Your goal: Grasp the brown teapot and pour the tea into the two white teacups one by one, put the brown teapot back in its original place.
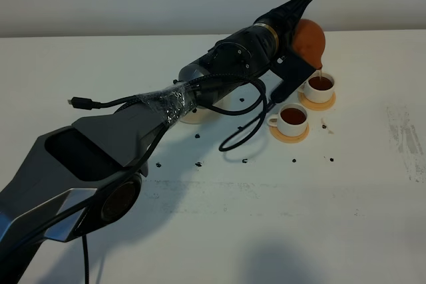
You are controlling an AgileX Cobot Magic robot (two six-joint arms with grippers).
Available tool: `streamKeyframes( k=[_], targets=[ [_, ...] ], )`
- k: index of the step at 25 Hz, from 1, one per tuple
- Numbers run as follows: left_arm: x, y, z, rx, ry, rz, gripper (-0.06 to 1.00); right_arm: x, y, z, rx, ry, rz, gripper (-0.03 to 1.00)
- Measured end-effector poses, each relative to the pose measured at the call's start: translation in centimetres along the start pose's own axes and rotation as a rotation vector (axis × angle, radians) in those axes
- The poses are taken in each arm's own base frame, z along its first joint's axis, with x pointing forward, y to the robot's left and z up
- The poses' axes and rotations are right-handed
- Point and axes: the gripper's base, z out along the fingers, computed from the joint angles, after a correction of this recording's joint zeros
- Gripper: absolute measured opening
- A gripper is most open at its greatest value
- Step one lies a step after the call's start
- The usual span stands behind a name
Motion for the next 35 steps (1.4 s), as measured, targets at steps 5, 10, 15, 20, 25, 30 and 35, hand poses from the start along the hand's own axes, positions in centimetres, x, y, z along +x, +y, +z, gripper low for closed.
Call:
streamKeyframes(
  k=[5,10,15,20,25,30,35],
  targets=[
    [-0.2,-0.7,0.0,0.073,-0.023,-0.099,0.08,0.0,0.0,0.0,0.0,0.0,0.0,0.21],
    [-0.2,-1.1,-0.1,0.125,-0.038,-0.188,0.08,0.0,0.0,0.0,0.0,0.0,0.0,0.21],
    [0.9,-0.3,-0.9,0.134,-0.024,-0.331,0.08,0.0,0.0,0.0,0.0,0.0,0.0,0.21],
    [3.5,0.6,-2.3,0.174,0.037,-0.545,0.08,0.0,0.0,0.0,0.0,0.0,0.0,0.21],
    [4.6,0.0,-3.3,0.297,0.047,-0.728,0.08,0.0,0.0,0.0,0.0,0.0,0.0,0.21],
    [4.4,-0.9,-3.7,0.435,0.014,-0.912,0.08,0.0,0.0,0.0,0.0,0.0,0.0,0.21],
    [4.6,-1.1,-4.4,0.511,0.058,-1.08,0.08,0.0,0.0,0.0,0.0,0.0,0.0,0.21]
  ],
)
